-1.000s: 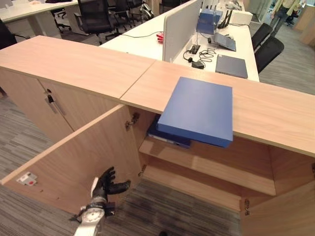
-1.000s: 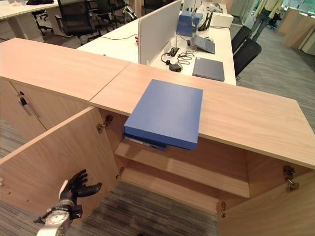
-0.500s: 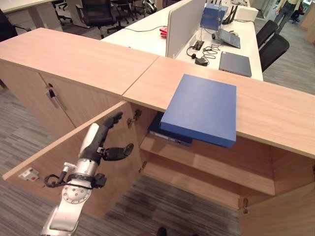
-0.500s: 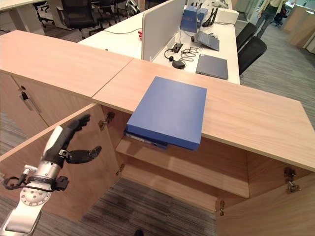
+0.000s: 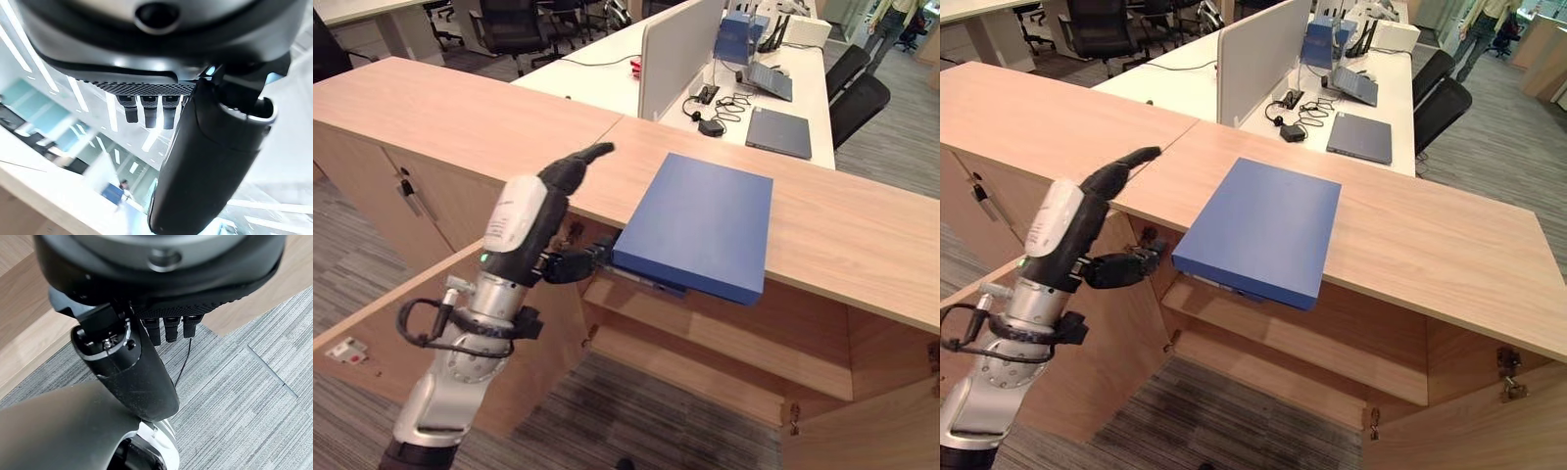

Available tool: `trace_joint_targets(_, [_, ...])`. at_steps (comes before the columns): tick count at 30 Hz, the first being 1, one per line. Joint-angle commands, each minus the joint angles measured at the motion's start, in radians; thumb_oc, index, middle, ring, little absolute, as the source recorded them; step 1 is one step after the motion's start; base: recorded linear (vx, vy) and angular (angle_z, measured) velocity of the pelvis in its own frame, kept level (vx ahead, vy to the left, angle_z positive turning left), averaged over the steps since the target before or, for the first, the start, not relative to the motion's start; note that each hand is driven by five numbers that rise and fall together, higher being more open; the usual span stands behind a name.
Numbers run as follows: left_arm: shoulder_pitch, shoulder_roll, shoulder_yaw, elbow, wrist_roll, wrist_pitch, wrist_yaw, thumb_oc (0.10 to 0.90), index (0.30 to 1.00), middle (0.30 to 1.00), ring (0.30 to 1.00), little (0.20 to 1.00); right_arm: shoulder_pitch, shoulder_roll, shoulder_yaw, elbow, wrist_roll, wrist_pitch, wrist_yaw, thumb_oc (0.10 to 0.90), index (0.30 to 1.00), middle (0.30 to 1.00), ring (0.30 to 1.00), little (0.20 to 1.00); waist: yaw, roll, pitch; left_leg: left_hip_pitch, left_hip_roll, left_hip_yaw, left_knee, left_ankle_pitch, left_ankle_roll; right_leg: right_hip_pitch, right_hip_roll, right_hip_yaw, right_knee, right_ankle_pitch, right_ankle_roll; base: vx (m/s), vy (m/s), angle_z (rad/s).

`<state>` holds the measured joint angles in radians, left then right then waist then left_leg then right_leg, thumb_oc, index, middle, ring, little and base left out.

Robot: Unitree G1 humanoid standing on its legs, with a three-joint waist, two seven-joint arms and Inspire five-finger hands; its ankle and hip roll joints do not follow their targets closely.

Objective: Put the empty folder in the office cabinet

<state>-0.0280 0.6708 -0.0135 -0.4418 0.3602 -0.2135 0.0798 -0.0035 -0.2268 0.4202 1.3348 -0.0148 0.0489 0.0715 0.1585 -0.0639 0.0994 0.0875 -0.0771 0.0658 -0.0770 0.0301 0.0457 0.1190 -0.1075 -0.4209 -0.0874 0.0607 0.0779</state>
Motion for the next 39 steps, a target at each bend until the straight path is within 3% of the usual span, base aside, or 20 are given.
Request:
trace_joint_targets(1, [-0.117,0.043,-0.009,-0.127,-0.018,-0.073,0.049,0.8,0.9,0.9,0.9,0.9,-0.082,0.105,0.04,0.001,0.028,-0.056,0.031,0.8,0.9,0.9,0.9,0.9,-0.018,-0.016,-0.072,-0.036,0.048,0.011,-0.01,-0.04,-0.059,0.03,0.006,0.014,0.0,-0.048,0.041,0.0,0.0,0.0])
trace_joint_targets(6, [-0.177,0.022,-0.116,-0.206,-0.252,-0.091,-0.028,0.8,0.9,0.9,0.9,0.9,-0.086,0.099,0.048,0.003,0.053,-0.06,0.029,0.8,0.9,0.9,0.9,0.9,-0.022,-0.018,-0.078,-0.036,0.051,0.007,-0.01,-0.041,-0.058,0.029,0.012,0.017,0.0,-0.049,0.037,0.0,0.0,0.0])
trace_joint_targets(15, [-0.273,0.037,-0.226,-0.157,-0.335,-0.052,-0.109,0.8,0.9,0.9,0.9,0.9,-0.059,0.071,0.046,-0.019,0.048,-0.062,0.037,0.8,0.9,0.9,0.9,0.9,-0.043,-0.016,-0.079,-0.032,0.055,0.008,-0.01,-0.044,-0.059,0.024,0.016,0.025,0.0,-0.046,0.038,-0.01,-0.002,0.01])
trace_joint_targets(28, [-0.375,0.119,-0.361,0.039,0.065,-0.047,-0.14,0.8,0.9,0.9,0.9,0.9,-0.077,0.063,0.064,-0.02,0.02,-0.048,0.041,0.8,0.9,0.9,0.9,0.9,-0.066,-0.012,-0.097,-0.025,0.062,0.016,-0.01,-0.05,-0.065,0.029,0.019,0.03,0.0,-0.05,0.035,0.0,0.0,0.0])
trace_joint_targets(39, [-0.409,0.117,-0.408,0.115,0.213,-0.047,-0.1,0.8,0.9,0.9,0.9,0.9,-0.084,0.056,0.079,-0.028,-0.004,-0.049,0.03,0.8,0.9,0.9,0.9,0.9,-0.076,-0.01,-0.099,-0.02,0.065,0.021,-0.01,-0.056,-0.064,0.026,0.022,0.038,0.0,-0.052,0.034,0.0,0.0,0.0])
